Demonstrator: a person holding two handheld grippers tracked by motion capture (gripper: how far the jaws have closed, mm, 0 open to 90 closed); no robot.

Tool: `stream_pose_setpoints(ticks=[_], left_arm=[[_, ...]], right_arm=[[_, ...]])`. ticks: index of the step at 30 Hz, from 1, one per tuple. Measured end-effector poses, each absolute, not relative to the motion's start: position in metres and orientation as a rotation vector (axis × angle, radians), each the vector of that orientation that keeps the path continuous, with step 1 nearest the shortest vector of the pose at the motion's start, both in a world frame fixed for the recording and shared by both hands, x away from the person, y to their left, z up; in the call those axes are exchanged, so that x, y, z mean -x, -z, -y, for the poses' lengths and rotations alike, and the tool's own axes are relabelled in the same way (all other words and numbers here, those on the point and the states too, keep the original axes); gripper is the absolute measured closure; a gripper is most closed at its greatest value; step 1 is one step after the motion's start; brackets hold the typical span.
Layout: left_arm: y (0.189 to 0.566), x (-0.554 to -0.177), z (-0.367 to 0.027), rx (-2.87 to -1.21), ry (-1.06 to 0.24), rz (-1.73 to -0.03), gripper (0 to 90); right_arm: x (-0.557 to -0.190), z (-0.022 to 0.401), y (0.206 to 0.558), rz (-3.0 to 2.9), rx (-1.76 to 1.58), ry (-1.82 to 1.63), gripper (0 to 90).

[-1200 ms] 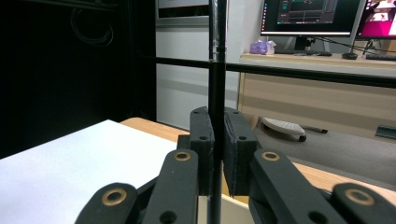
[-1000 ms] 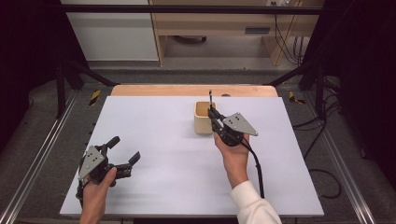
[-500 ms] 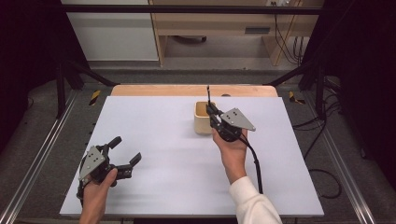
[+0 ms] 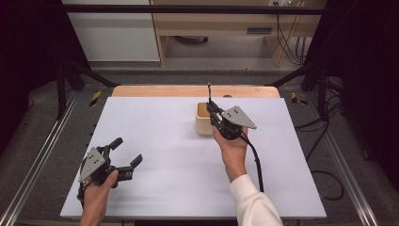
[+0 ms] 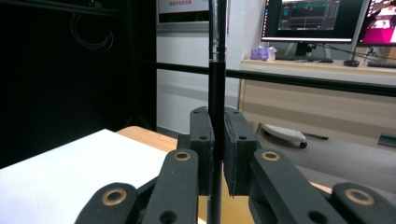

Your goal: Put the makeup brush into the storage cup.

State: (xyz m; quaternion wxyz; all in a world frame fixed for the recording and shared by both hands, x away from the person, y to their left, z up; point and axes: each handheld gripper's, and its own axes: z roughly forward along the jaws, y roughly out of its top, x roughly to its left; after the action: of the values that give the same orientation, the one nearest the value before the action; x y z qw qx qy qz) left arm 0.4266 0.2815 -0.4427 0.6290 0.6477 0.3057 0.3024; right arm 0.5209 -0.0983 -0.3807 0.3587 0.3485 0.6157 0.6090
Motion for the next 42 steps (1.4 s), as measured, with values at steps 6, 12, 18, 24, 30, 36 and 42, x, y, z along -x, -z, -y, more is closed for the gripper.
stream_pose_setpoints(ticks=[6,12,18,24,30,36,42], left_arm=[[0.443,-0.427,-0.281,-1.486,-0.69,-0.699,2.8],[0.444,-0.427,-0.281,-1.485,-0.68,-0.699,2.8],[0.444,-0.427,-0.28,-1.487,-0.675,-0.694,2.8],[0.444,-0.427,-0.28,-1.487,-0.671,-0.694,2.8],[0.444,-0.427,-0.28,-1.488,-0.667,-0.69,2.8],[0.444,-0.427,-0.28,-1.487,-0.66,-0.685,2.8],[0.445,-0.428,-0.279,-1.493,-0.652,-0.679,2.8]], right_arm=[[-0.524,0.097,0.381,-1.552,-0.891,-1.585,83.6],[-0.528,0.094,0.384,-1.531,-0.887,-1.601,83.6],[-0.531,0.091,0.386,-1.519,-0.878,-1.588,83.6],[-0.533,0.089,0.386,-1.52,-0.852,-1.559,83.6],[-0.536,0.089,0.383,-1.515,-0.834,-1.548,83.6],[-0.541,0.091,0.38,-1.523,-0.819,-1.543,83.6],[-0.547,0.094,0.382,-1.527,-0.833,-1.548,83.6]])
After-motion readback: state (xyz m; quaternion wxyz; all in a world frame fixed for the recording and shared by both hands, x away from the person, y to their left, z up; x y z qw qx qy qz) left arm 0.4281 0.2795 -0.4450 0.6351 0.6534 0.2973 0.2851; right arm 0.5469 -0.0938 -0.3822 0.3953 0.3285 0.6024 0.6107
